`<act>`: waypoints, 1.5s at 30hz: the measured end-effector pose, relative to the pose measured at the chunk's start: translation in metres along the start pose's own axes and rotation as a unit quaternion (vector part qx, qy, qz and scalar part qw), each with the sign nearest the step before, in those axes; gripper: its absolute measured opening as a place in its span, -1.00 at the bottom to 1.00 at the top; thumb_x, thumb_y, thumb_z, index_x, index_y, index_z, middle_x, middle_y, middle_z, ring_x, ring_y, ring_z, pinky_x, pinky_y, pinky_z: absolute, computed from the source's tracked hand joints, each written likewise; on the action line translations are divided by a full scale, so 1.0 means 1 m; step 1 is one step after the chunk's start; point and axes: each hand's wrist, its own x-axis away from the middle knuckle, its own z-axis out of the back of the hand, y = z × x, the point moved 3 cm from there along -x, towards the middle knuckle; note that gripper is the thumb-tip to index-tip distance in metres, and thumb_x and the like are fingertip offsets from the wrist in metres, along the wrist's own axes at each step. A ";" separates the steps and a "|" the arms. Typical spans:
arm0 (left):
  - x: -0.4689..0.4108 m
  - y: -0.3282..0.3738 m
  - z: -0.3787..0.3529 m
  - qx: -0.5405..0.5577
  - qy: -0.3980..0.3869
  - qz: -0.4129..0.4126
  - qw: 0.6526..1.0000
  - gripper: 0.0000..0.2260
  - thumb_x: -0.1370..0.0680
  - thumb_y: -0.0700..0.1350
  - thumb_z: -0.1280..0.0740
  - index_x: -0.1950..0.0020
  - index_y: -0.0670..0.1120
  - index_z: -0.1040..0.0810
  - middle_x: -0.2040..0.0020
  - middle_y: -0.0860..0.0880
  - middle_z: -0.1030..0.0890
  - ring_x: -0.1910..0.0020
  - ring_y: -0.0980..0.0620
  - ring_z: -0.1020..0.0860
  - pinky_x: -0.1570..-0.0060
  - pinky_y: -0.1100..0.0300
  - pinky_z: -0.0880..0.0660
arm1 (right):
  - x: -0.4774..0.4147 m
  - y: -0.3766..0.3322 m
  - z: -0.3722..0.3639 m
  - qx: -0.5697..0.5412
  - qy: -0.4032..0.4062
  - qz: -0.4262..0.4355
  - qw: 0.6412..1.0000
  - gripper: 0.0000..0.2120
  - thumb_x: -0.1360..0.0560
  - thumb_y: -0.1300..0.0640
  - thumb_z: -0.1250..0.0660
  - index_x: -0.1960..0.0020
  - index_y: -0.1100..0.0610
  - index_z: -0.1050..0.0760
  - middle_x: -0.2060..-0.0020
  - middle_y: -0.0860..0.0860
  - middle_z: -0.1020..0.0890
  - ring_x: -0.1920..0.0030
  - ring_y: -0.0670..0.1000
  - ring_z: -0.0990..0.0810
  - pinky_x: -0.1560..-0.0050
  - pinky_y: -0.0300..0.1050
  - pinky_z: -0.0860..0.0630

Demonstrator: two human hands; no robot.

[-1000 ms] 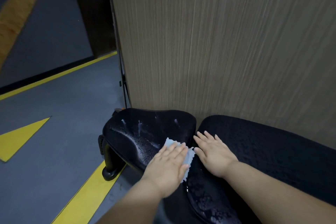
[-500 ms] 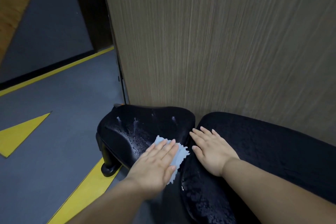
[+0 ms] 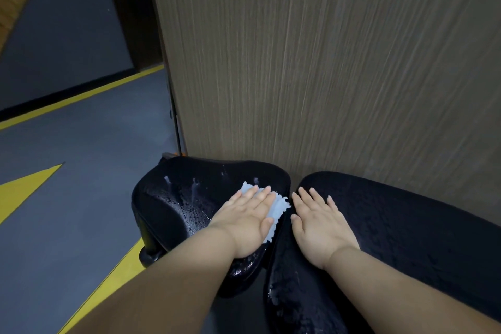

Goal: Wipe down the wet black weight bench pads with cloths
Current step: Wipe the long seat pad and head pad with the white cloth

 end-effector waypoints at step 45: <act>0.054 -0.006 -0.017 0.052 0.053 -0.019 0.997 -0.25 -0.35 0.26 0.48 -0.55 0.11 0.32 -0.49 0.23 0.35 -0.44 0.27 0.39 -0.37 0.30 0.43 | -0.013 0.003 -0.002 0.010 -0.006 -0.005 1.000 -0.45 -0.63 -0.10 0.12 -0.58 0.05 0.04 -0.56 -0.08 0.03 -0.55 -0.04 0.15 -0.53 0.01 0.20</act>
